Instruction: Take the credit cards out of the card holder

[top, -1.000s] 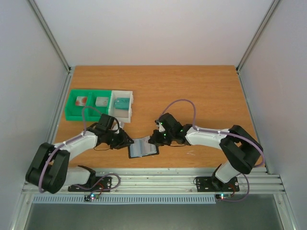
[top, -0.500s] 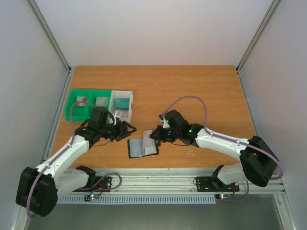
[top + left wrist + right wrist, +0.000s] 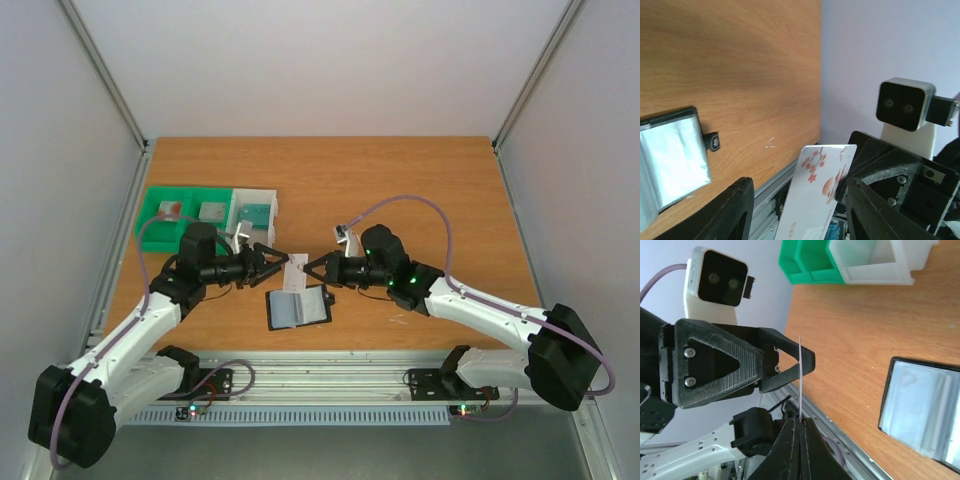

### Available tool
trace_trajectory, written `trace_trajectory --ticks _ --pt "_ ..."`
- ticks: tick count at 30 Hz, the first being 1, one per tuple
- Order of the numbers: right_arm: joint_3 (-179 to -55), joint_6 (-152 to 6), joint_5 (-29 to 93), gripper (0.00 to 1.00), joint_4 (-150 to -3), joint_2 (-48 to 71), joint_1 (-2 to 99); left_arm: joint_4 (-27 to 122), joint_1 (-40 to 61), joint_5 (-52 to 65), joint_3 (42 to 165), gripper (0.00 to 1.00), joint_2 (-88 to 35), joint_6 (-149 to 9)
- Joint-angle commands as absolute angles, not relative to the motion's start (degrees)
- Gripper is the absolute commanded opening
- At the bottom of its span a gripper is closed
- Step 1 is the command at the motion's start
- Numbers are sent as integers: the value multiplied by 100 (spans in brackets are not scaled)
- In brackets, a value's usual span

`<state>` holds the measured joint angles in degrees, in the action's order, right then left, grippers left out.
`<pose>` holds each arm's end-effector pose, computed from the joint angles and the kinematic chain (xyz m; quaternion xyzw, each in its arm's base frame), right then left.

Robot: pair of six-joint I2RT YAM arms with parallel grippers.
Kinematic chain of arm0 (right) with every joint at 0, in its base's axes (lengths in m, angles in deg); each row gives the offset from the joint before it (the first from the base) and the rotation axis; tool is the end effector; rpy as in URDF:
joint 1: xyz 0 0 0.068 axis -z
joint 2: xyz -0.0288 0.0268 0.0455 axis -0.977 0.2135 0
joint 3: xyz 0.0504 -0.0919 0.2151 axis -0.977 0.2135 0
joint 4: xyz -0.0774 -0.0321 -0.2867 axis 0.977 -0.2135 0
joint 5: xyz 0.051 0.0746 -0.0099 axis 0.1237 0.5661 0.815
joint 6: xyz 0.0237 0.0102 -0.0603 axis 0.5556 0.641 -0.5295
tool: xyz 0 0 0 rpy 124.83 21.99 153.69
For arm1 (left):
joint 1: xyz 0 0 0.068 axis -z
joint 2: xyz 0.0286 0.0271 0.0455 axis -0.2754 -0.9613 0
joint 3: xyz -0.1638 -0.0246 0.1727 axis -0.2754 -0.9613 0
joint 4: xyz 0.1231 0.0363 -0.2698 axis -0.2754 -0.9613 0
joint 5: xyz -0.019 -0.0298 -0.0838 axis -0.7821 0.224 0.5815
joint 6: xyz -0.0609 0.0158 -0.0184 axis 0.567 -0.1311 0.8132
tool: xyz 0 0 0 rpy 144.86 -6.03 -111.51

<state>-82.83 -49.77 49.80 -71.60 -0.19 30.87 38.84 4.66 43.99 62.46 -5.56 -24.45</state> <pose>0.2090 0.2553 0.1970 -0.2391 0.7911 0.4771 0.2990 0.2373 -0.1288 0.1888 -0.0677 0.8179 -0.5523 0.1466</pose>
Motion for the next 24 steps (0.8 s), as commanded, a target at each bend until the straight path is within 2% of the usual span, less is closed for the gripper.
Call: trace_trajectory --ticks 1,10,12,16,21,24 --pt "-8112 -4653 5266 1 -6360 -67 3118 5036 484 4726 6066 46 -576 -2057" --pt "-8018 -4582 5386 1 -6219 -49 3119 5875 484 4907 5816 6 -552 -1517" --pt "-8015 -4573 5407 1 -6199 -49 3118 6000 484 4954 5799 1 -530 -1496" --pt "-8020 -4634 5465 3 -6255 -51 3118 6309 484 5072 5743 1 -520 -1345" --pt "-8174 -5212 5457 17 -7144 -409 3222 6179 485 5400 5945 0 -622 -1516" --pt "-8521 -5816 5502 26 -8206 -746 3351 5561 484 5618 6284 0 -607 -1867"
